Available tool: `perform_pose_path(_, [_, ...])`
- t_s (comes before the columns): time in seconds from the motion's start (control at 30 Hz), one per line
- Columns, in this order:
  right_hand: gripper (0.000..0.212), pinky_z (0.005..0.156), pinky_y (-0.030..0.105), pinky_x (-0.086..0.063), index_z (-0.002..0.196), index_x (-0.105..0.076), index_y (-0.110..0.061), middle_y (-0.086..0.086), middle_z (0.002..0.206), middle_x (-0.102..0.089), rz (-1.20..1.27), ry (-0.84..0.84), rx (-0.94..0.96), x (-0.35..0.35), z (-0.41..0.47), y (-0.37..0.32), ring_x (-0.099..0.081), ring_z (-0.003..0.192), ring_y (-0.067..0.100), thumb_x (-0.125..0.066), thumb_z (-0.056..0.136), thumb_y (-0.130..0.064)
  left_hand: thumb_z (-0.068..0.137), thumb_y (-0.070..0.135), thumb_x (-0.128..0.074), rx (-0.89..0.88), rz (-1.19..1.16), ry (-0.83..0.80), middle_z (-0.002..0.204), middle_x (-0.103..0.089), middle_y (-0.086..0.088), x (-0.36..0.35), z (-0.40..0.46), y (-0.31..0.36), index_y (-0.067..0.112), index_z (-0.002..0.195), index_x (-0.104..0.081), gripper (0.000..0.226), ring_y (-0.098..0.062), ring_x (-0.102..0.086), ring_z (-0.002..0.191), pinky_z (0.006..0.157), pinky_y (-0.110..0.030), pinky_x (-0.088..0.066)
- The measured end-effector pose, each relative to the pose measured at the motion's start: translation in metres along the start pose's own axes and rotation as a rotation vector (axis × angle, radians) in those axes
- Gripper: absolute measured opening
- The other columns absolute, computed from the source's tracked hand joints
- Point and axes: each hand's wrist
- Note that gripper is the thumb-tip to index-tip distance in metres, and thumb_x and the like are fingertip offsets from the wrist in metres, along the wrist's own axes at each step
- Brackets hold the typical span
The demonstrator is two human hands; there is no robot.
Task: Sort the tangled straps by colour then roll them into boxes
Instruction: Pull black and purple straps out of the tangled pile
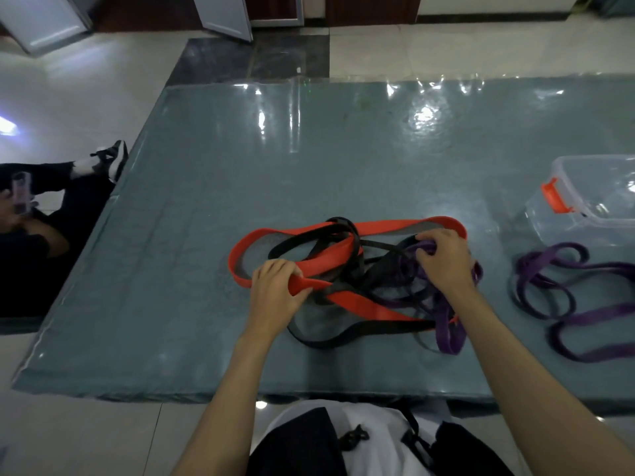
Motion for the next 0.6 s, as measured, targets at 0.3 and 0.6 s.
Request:
perform_pose_path(0.3, [0.016, 0.085, 0.038, -0.054, 0.107, -0.07, -0.022, -0.003, 0.1, -0.074, 0.107, -0.628, 0.505, -0.053, -0.024, -0.054, -0.068, 0.092, 0.016, -0.058, 0.103, -0.032, 0.09, 0.056, -0.07, -0.088, -0.288, -0.421, 0.092, -0.072, 0.016, 0.007, 0.031, 0.042, 0.032, 0.092, -0.07, 0.024, -0.004, -0.067, 0.089, 0.083, -0.033, -0.054])
perform_pose_path(0.6, [0.017, 0.095, 0.029, -0.055, 0.112, -0.075, -0.021, -0.009, 0.103, -0.078, -0.025, -0.691, 0.314, -0.066, -0.011, -0.025, -0.065, 0.09, 0.001, -0.064, 0.1, -0.025, 0.091, 0.02, -0.076, 0.72, -0.187, -0.099, 0.141, -0.053, -0.026, -0.038, 0.068, -0.065, 0.0, 0.138, -0.052, 0.057, -0.041, -0.053, 0.131, 0.111, -0.044, -0.041])
Point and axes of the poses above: each hand's wrist, its own z-axis towards the middle knuckle, its own x-axis out of the back of the hand, y = z × x
